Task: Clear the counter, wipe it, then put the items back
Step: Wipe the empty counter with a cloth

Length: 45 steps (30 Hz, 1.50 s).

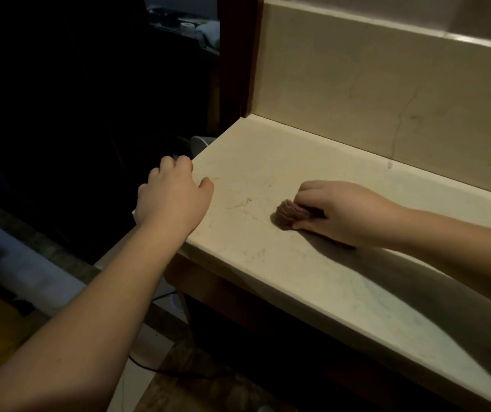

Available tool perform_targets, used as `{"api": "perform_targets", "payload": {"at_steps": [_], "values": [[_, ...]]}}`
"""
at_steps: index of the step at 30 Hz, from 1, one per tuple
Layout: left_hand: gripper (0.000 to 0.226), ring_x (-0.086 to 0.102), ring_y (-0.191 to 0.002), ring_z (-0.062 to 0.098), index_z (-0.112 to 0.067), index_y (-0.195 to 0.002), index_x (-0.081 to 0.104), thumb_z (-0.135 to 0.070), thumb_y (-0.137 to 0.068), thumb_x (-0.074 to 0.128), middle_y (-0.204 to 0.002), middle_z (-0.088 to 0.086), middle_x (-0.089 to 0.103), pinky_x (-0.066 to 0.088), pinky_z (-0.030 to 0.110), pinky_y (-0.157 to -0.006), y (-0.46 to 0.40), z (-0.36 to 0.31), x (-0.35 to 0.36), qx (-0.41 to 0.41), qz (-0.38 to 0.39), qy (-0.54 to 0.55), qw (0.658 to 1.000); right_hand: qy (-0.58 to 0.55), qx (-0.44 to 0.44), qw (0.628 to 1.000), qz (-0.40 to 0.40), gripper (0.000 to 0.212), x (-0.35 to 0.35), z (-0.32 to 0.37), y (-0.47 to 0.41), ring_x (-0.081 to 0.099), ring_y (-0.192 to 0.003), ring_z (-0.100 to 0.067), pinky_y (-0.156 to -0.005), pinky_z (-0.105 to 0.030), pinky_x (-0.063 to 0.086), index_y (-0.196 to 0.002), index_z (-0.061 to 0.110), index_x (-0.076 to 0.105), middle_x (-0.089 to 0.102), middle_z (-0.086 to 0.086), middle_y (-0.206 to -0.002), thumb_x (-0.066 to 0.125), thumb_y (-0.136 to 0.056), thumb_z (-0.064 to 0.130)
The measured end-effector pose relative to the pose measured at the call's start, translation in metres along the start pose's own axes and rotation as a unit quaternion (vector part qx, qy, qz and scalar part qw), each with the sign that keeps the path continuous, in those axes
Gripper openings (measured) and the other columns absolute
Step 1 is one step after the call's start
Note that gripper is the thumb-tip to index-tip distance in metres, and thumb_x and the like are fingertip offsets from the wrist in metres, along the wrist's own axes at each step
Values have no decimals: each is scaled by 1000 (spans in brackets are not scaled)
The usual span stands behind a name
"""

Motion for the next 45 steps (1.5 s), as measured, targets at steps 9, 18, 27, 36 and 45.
{"api": "perform_targets", "payload": {"at_steps": [9,18,27,36,45], "values": [[45,49,-111,29,-16,-130,47,-43,-94,44,-128,9,49,43,42,-83,2,0,-4,3,3,11,1000,82,183,979,-38,34,-18,-85,-80,53,-85,-31,-62,-33,33,-73,15,41,50,-4,-81,59,-90,38],[45,49,-111,29,-19,-129,46,-46,-94,42,-127,7,48,44,43,-82,0,2,0,-1,6,10,1000,27,60,998,-4,26,-4,-21,-6,45,-76,-15,-67,-35,39,-76,23,44,47,6,-82,62,-88,37],[45,50,-109,30,-18,-129,48,-45,-93,44,-126,9,49,43,43,-83,2,1,-2,0,3,9,1000,111,195,973,-56,24,-17,-94,-76,54,-91,-31,-64,-32,32,-80,14,47,53,-6,-88,56,-91,34],[46,48,-113,30,-17,-131,46,-44,-94,43,-129,9,47,41,42,-83,0,-1,-4,1,15,0,1000,75,130,988,-37,26,-11,-58,-20,43,-78,-18,-65,-32,33,-77,23,41,44,6,-83,57,-91,39],[46,50,-113,29,-16,-133,46,-43,-95,44,-130,8,49,44,42,-82,5,-3,-7,-5,4,9,1000,118,224,964,-78,21,-19,-116,-91,57,-100,-33,-72,-33,45,-104,18,63,61,-8,-106,54,-92,34]]}}
Point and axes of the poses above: each hand's wrist, its own y-axis away from the middle knuckle, its own x-axis out of the palm, z = x × y, the point moved 1 cm from there along -y, towards the middle knuckle
